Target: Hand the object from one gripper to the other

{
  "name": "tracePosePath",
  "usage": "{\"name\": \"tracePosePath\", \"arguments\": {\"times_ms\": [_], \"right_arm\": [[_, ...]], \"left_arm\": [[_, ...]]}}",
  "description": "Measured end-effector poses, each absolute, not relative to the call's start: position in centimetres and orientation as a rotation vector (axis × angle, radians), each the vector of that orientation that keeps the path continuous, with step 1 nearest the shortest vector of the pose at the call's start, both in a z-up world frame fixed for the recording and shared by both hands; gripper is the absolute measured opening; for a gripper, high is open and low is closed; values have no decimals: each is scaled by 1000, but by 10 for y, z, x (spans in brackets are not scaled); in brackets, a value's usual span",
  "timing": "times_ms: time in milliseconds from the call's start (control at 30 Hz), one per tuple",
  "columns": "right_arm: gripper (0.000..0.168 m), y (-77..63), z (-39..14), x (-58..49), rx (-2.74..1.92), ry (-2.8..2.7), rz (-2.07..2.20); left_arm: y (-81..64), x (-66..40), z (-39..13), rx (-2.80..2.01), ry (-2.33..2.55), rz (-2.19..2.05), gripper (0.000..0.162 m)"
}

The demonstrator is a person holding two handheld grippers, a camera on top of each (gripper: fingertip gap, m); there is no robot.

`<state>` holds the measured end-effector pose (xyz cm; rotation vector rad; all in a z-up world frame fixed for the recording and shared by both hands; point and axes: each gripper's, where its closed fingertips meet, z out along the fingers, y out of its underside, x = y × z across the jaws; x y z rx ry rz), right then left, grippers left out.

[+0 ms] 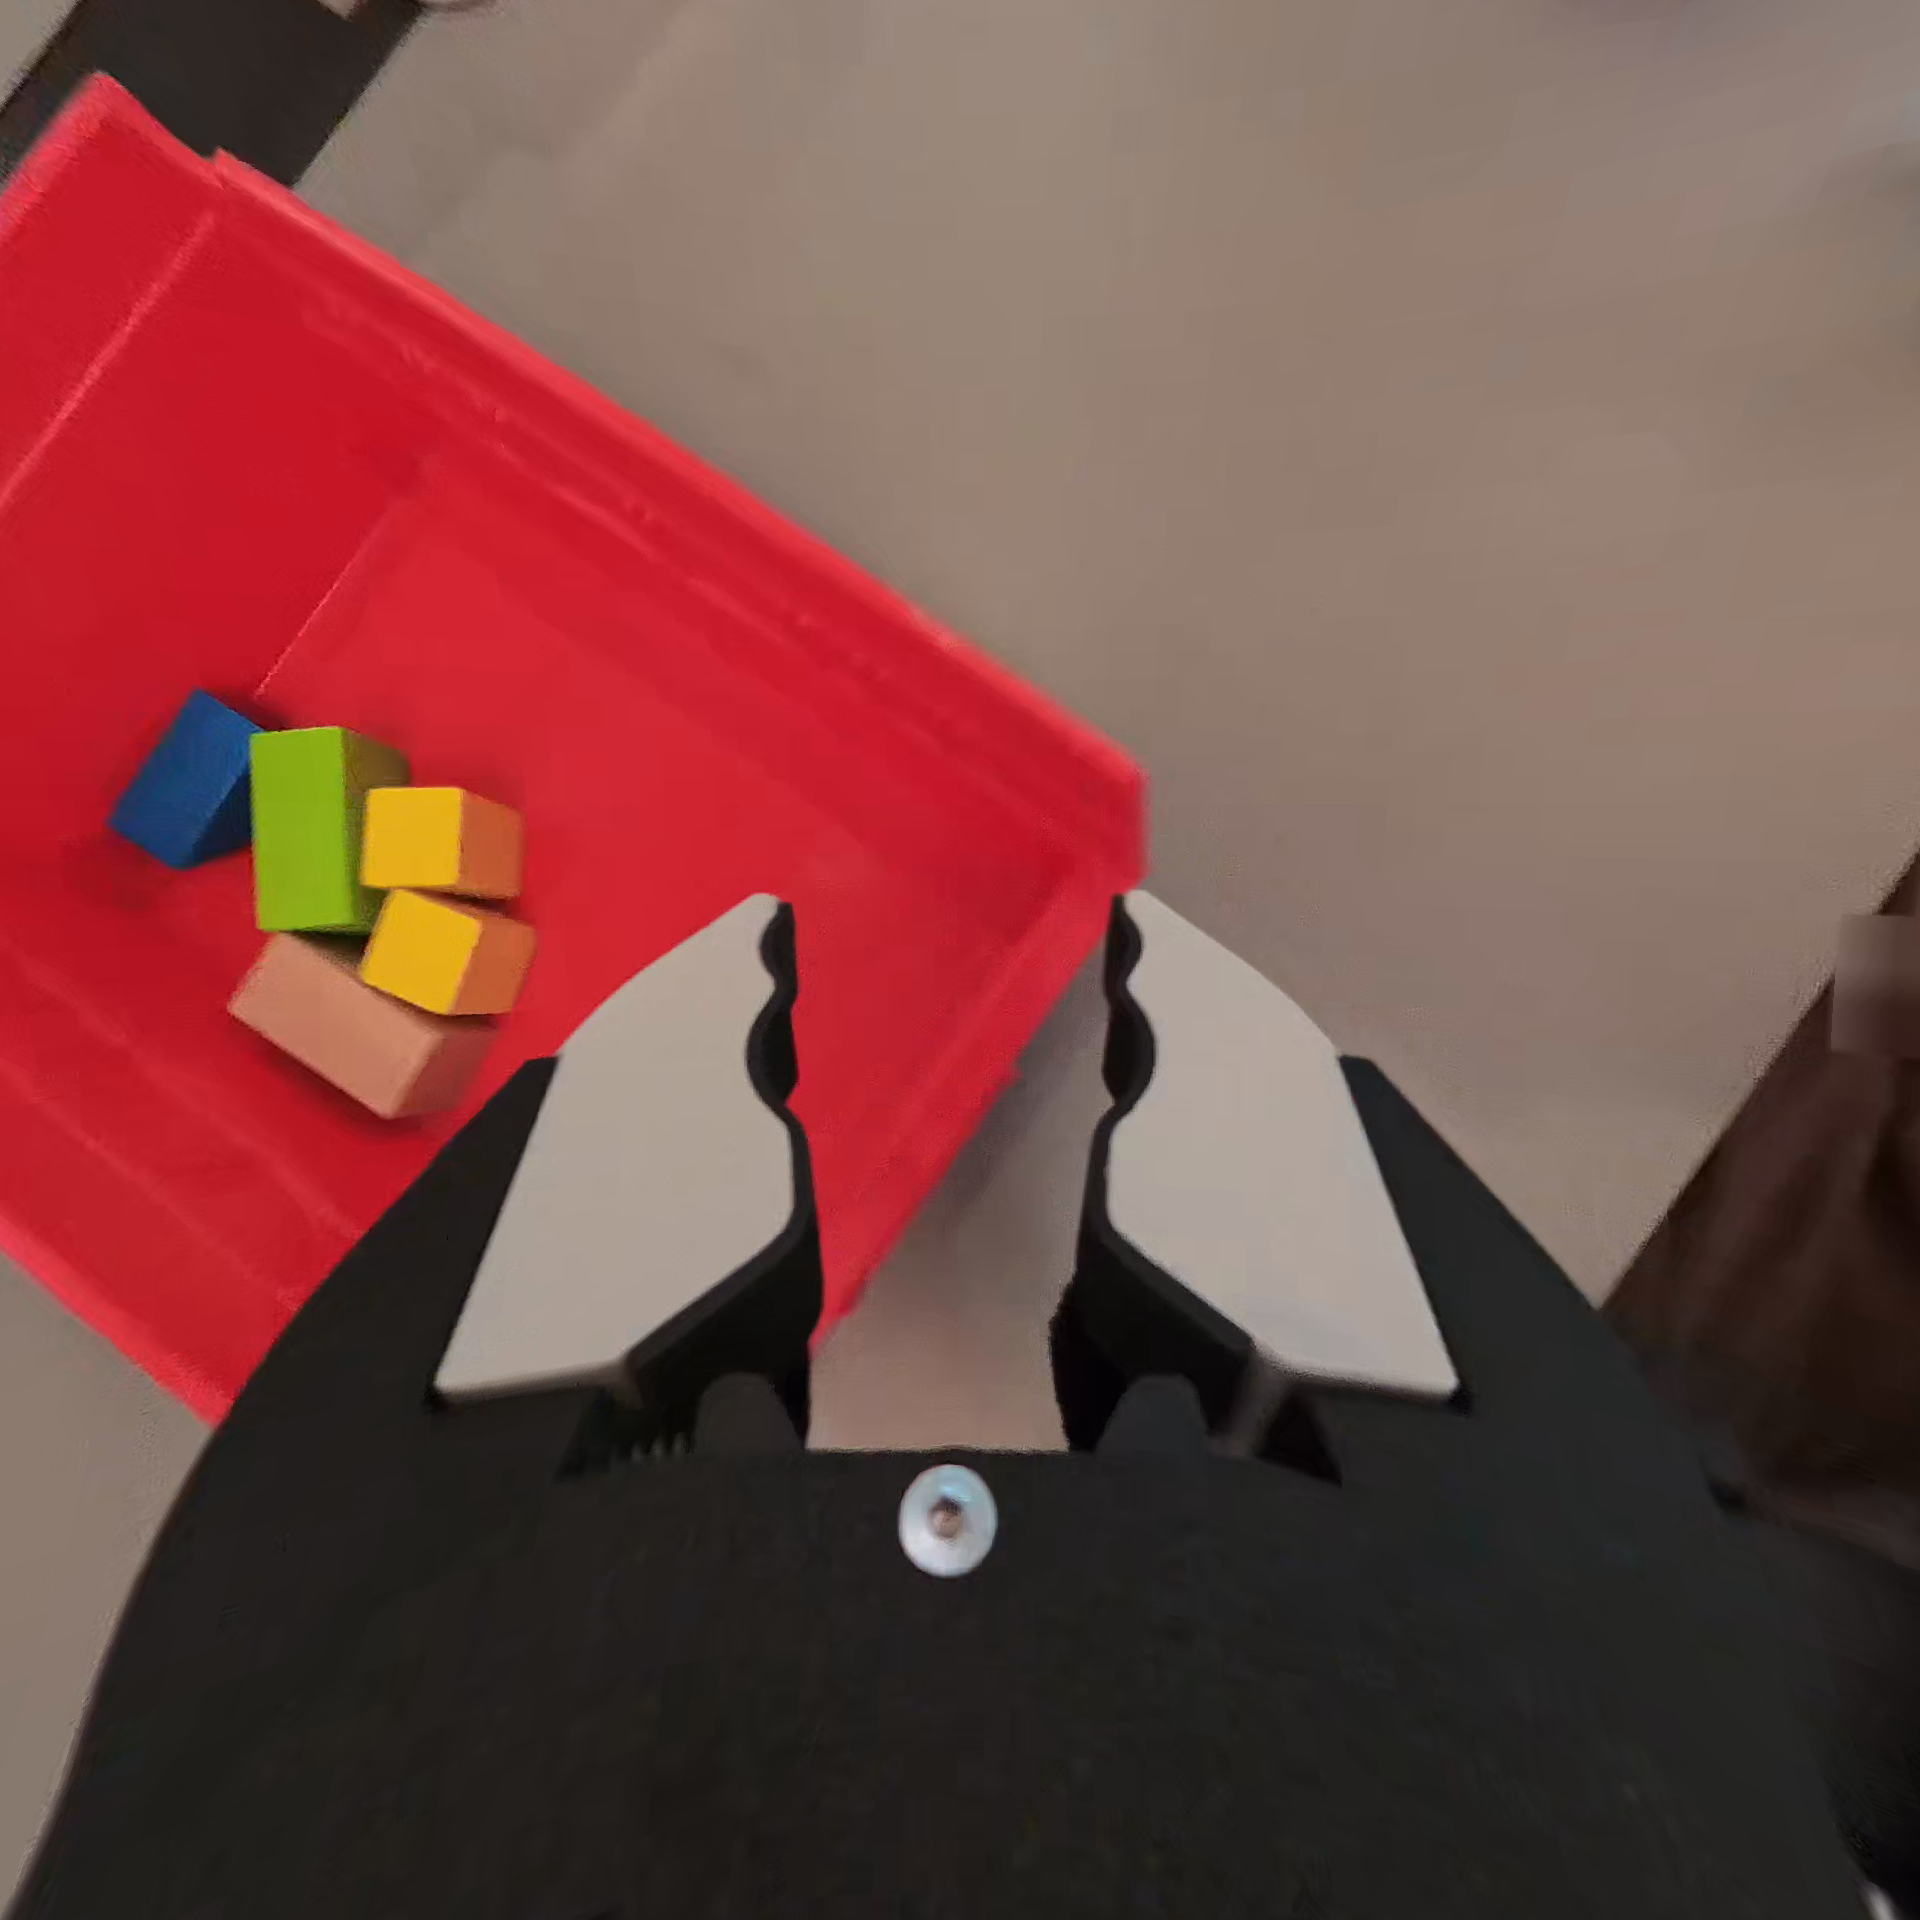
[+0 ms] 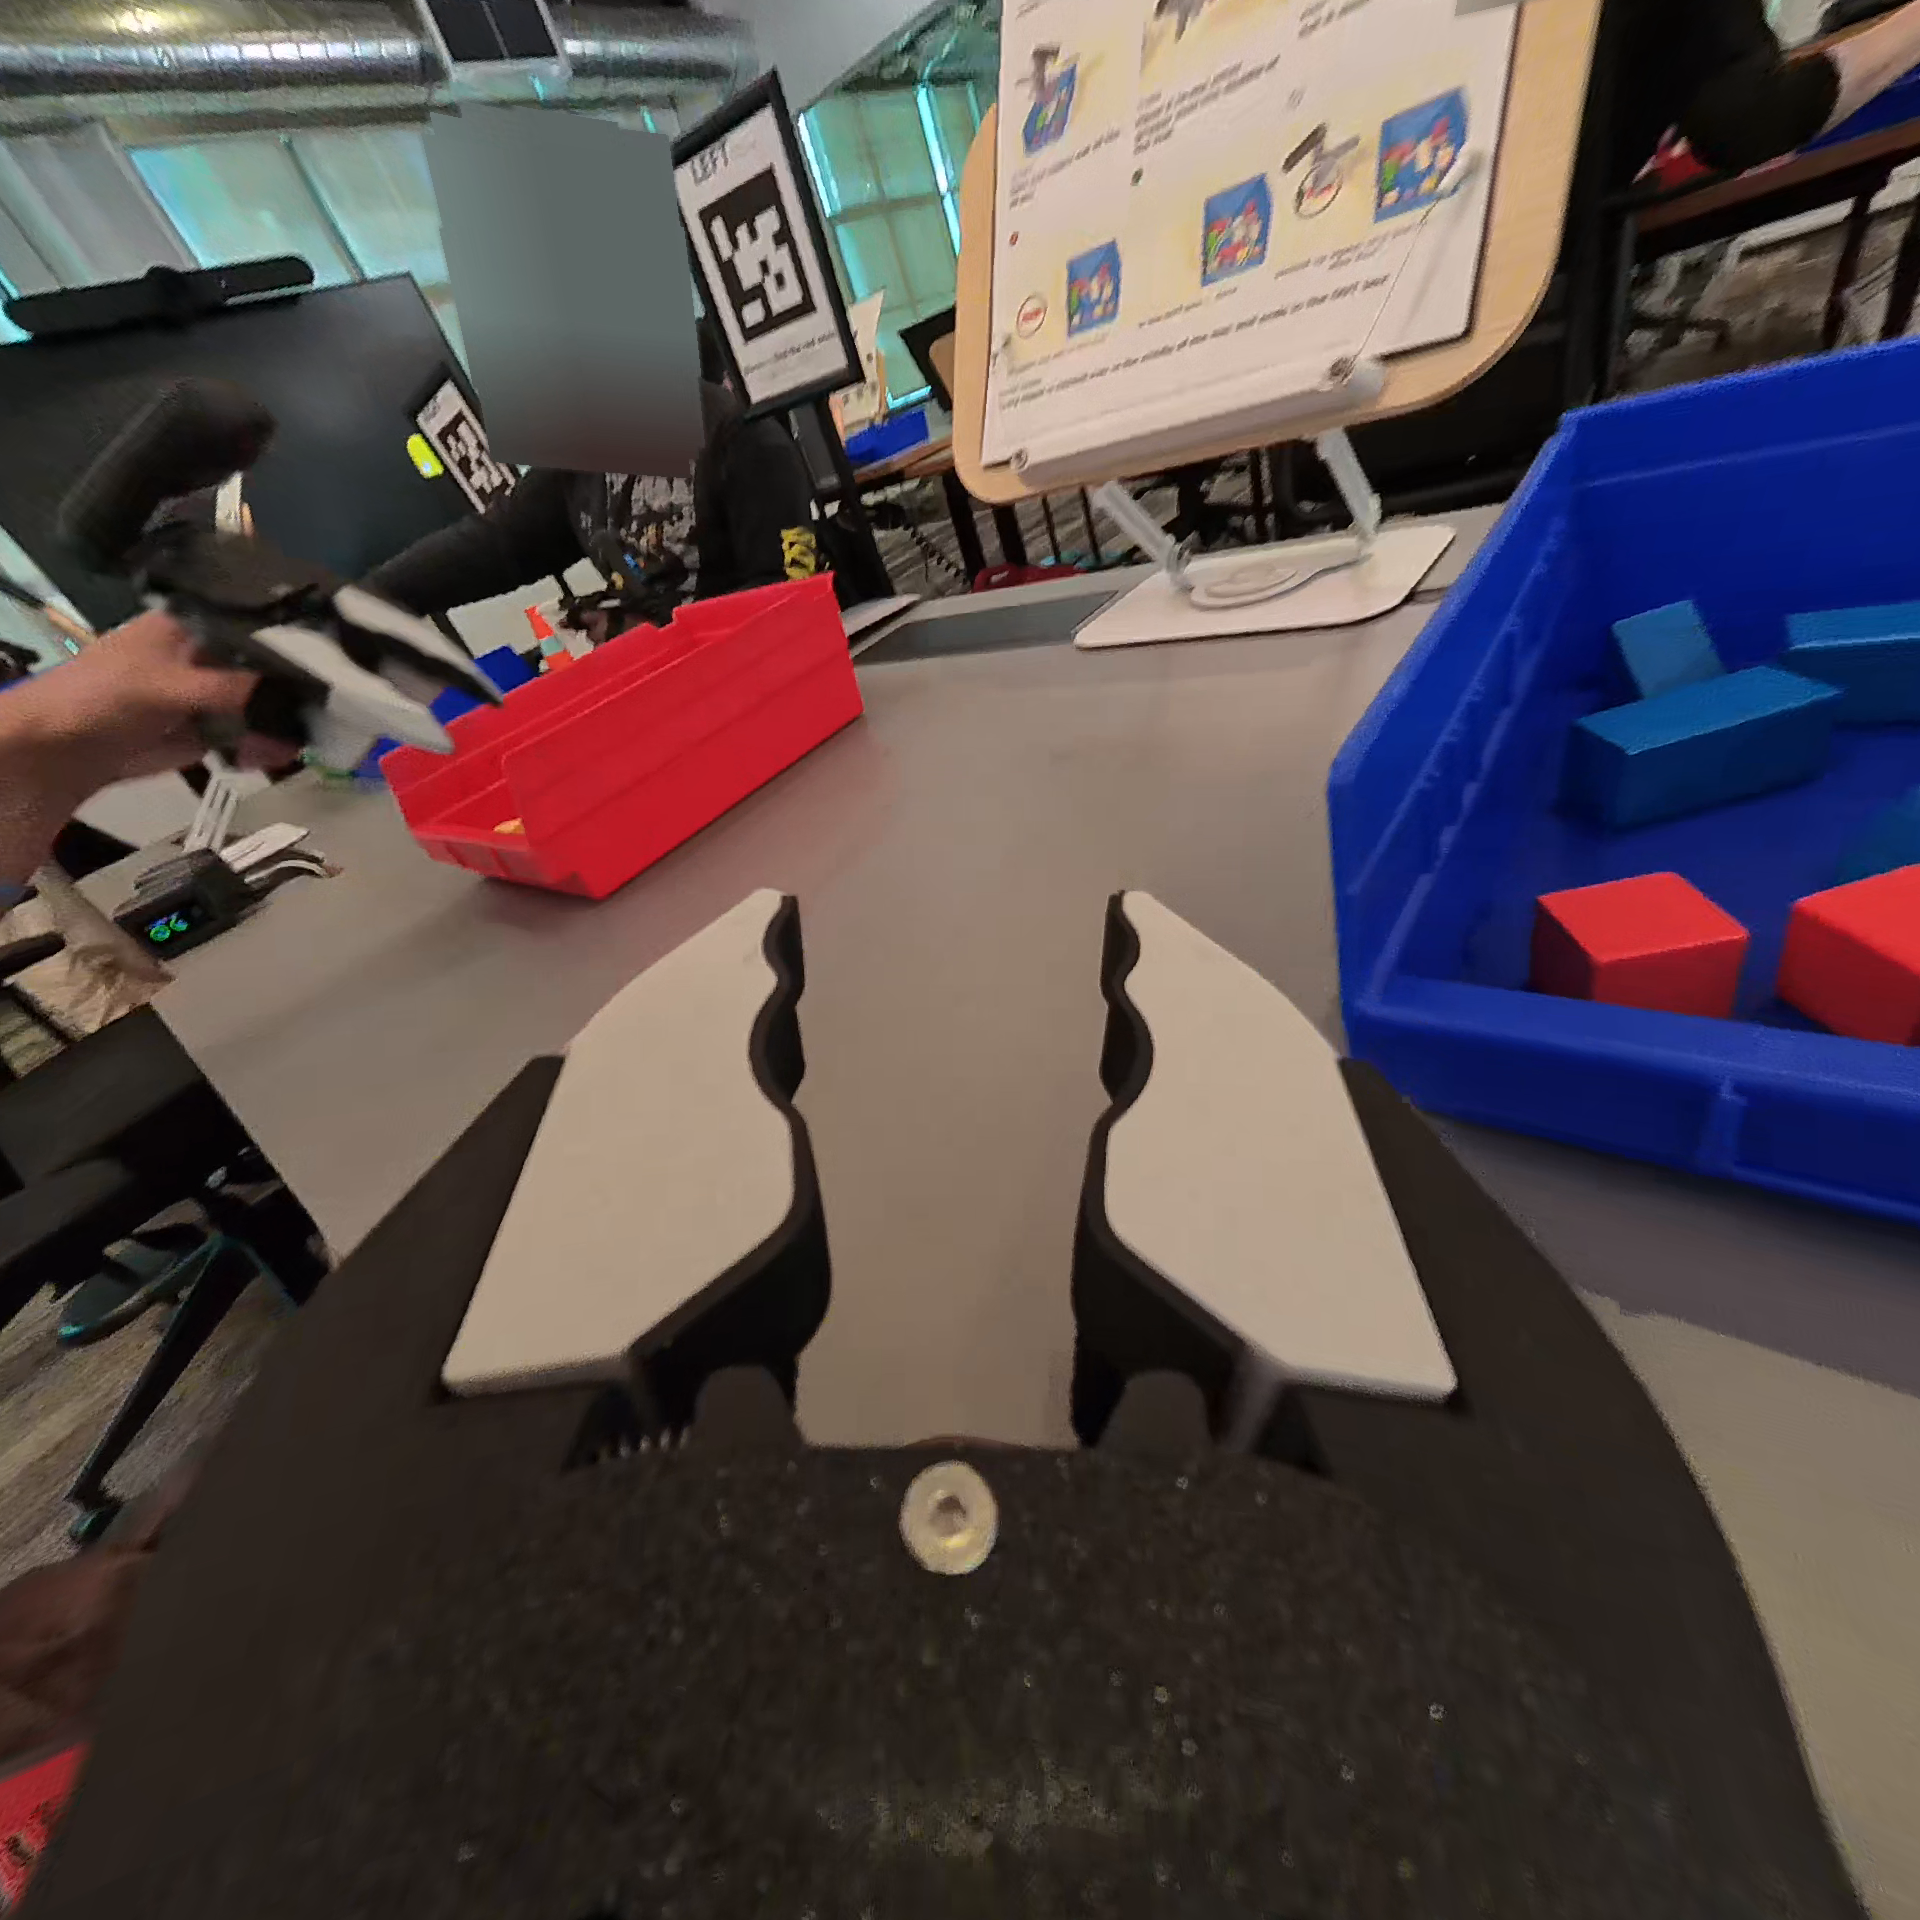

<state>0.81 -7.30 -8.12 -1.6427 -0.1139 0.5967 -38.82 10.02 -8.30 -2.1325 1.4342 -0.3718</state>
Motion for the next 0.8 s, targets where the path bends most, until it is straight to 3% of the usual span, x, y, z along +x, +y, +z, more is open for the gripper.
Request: {"name": "tracePosePath", "arguments": {"times_ms": [367, 567, 800], "right_arm": [[54, -75, -89, -9, -1690, -244, 538], [54, -73, -96, -6, -1713, -239, 564], [54, -74, -98, -10, -1722, -233, 611]], "left_arm": [[235, -452, -161, -2379, 1852, 347, 61], [243, -457, -181, -2356, 1945, 442, 41], [237, -458, -178, -2360, 1939, 439, 36]]}}
